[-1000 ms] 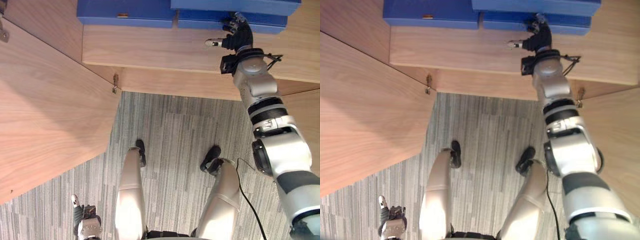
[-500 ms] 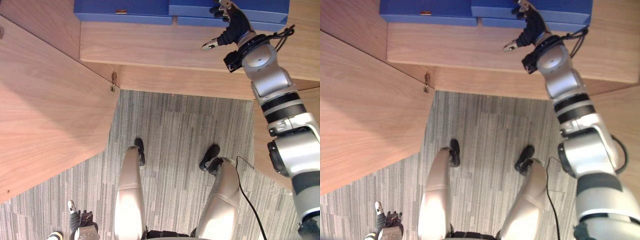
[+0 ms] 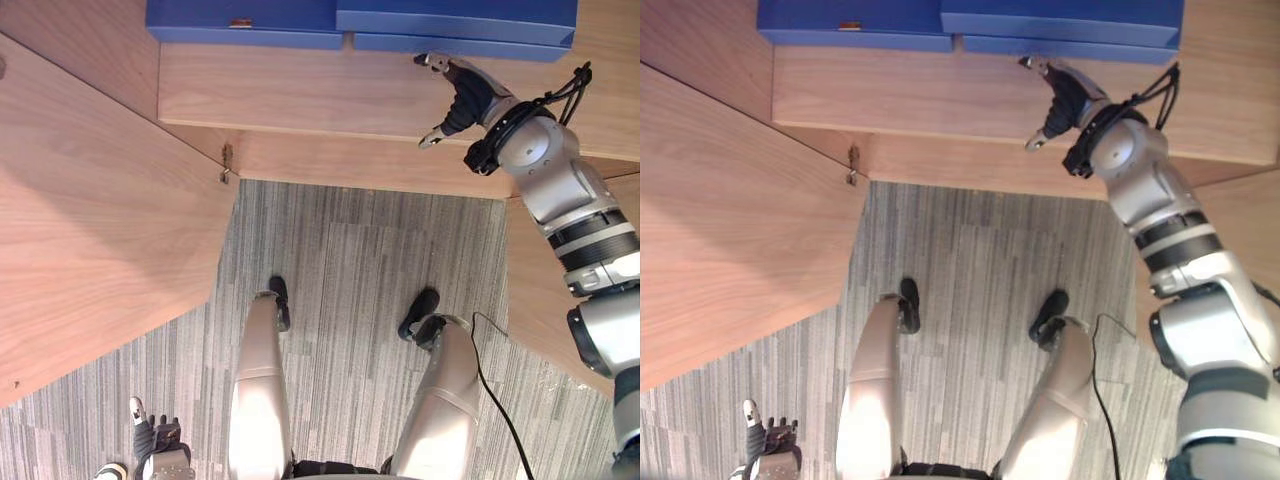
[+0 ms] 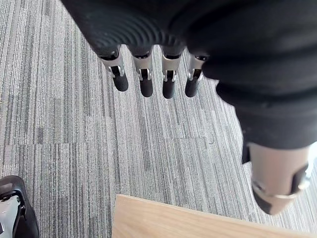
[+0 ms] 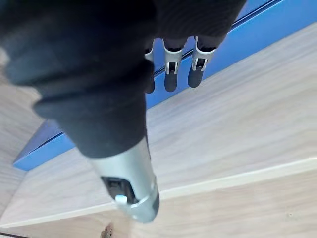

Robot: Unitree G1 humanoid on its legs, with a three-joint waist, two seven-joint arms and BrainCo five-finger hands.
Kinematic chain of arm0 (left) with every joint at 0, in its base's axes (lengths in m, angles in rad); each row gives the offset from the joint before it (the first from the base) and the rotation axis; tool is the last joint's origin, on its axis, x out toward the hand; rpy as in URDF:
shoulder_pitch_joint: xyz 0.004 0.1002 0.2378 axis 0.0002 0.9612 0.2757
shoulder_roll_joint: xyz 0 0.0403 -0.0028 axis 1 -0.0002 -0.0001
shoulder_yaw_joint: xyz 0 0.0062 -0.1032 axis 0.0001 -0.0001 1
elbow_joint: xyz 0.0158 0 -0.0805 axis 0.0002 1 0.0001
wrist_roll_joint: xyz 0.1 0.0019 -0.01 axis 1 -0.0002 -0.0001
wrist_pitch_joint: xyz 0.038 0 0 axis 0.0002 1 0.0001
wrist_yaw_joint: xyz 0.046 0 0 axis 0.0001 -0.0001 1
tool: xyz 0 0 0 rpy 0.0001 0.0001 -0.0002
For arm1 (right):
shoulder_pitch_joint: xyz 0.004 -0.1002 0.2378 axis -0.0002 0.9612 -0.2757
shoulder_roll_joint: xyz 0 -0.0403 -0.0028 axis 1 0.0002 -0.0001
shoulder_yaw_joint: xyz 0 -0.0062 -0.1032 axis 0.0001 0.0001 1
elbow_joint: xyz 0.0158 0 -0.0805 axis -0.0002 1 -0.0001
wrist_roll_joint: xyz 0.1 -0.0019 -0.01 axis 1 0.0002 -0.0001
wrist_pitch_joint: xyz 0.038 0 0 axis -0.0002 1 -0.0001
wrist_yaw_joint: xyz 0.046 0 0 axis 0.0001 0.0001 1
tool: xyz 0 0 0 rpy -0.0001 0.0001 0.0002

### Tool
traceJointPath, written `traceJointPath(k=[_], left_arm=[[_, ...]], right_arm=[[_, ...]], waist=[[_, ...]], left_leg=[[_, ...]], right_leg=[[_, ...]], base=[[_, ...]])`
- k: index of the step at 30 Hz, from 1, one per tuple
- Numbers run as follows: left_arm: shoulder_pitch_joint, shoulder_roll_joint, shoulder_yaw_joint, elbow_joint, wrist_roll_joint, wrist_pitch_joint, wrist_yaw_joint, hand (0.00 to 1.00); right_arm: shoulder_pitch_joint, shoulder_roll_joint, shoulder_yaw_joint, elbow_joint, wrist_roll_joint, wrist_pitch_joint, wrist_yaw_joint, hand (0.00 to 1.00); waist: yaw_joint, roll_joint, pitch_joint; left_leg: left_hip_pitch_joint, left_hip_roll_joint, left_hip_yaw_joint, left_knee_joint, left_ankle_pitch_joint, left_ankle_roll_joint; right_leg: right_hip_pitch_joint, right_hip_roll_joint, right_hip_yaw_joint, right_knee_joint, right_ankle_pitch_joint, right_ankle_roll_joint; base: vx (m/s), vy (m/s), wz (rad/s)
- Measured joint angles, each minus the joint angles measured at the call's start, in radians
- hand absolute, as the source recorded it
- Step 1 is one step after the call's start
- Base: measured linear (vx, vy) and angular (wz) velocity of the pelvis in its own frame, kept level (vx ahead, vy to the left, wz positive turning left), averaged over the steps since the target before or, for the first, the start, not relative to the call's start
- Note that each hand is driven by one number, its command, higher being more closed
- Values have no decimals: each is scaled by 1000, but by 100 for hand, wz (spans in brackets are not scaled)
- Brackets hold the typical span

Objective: Walk over to the cabinet, pick up the folder, carry it to the office cabinet, place the folder inside the office cabinet, then close the office cabinet door

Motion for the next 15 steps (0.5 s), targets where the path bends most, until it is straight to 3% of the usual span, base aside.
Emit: traceJointPath(k=[8, 11, 15], left_arm=[[0, -1, -2, -24, 36, 2, -3, 0], [3, -5, -18, -25, 43, 3, -3, 0], [3, -4, -49, -34, 65, 2, -2, 0]], right_arm=[[164, 22, -60, -301, -38, 1, -5, 0], [271, 68, -81, -349, -40, 1, -10, 0], [601, 179, -111, -334, -90, -3, -6, 0]], waist=[[3, -1, 1], [10, -3, 1], [8, -39, -13]], left_leg=[[42, 15, 8, -19, 0, 0], [125, 47, 28, -80, 3, 0], [329, 56, 63, -247, 41, -2]], right_leg=[[39, 20, -1, -28, 8, 0], [137, 64, -26, -142, 53, -15], [368, 107, -77, -366, 126, -8]], base=[[6, 16, -6], [23, 88, -32], [110, 64, -7]])
